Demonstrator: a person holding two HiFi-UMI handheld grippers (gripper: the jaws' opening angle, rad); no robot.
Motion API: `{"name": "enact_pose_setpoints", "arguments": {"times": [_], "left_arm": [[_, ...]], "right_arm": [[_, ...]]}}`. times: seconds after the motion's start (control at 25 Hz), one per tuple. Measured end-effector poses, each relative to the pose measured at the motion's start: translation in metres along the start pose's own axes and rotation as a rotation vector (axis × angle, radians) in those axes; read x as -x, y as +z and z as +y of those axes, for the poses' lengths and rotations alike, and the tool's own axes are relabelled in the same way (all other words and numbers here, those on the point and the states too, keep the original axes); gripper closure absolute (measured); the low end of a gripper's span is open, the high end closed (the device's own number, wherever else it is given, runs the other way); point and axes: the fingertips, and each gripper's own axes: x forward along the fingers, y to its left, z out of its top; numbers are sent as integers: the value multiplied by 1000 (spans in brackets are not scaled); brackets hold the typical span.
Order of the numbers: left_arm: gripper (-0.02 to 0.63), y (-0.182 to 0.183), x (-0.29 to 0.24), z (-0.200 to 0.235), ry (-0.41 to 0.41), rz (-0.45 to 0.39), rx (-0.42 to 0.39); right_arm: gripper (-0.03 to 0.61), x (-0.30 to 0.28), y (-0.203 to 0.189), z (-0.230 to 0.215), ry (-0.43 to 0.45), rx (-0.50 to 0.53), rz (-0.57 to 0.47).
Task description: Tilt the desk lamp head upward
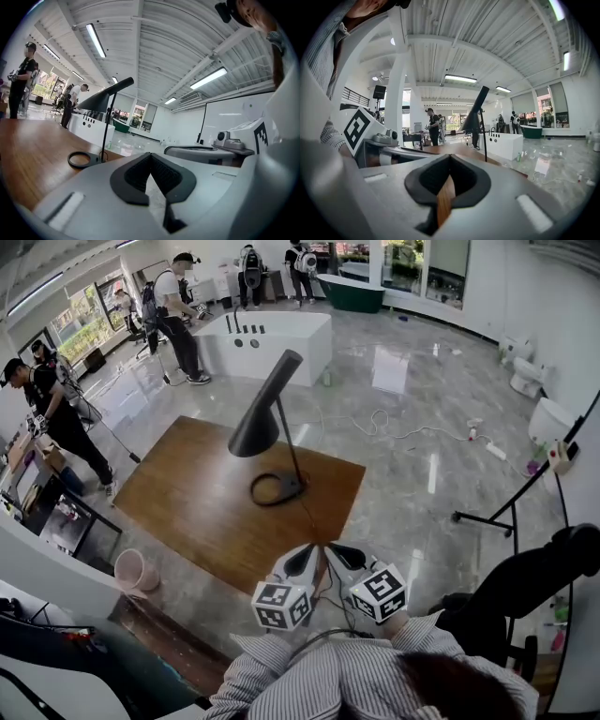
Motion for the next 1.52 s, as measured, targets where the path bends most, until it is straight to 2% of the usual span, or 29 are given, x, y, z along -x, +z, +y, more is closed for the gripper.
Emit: {"name": "enact_pose_setpoints", "arguments": {"times": [0.2,0.32,0.48,0.8,1.04,1.52], "left_arm": [[609,0,1,2,15,2,5],[609,0,0,0,11,-7,20],[607,3,-5,8,36,-15,24],[609,5,-20,17,81,-18,34],[608,18,-36,35,89,-24,9],[607,56,-71,109,31,-17,-24]], "right_arm": [[577,1,4,-2,27,-41,-42],[575,6,10,-6,36,-28,-80],[575,12,10,-20,42,-3,-64],[575,12,0,-44,61,-29,-42],[575,-10,3,-45,92,-12,-37],[575,-100,38,-73,24,55,-28]]}}
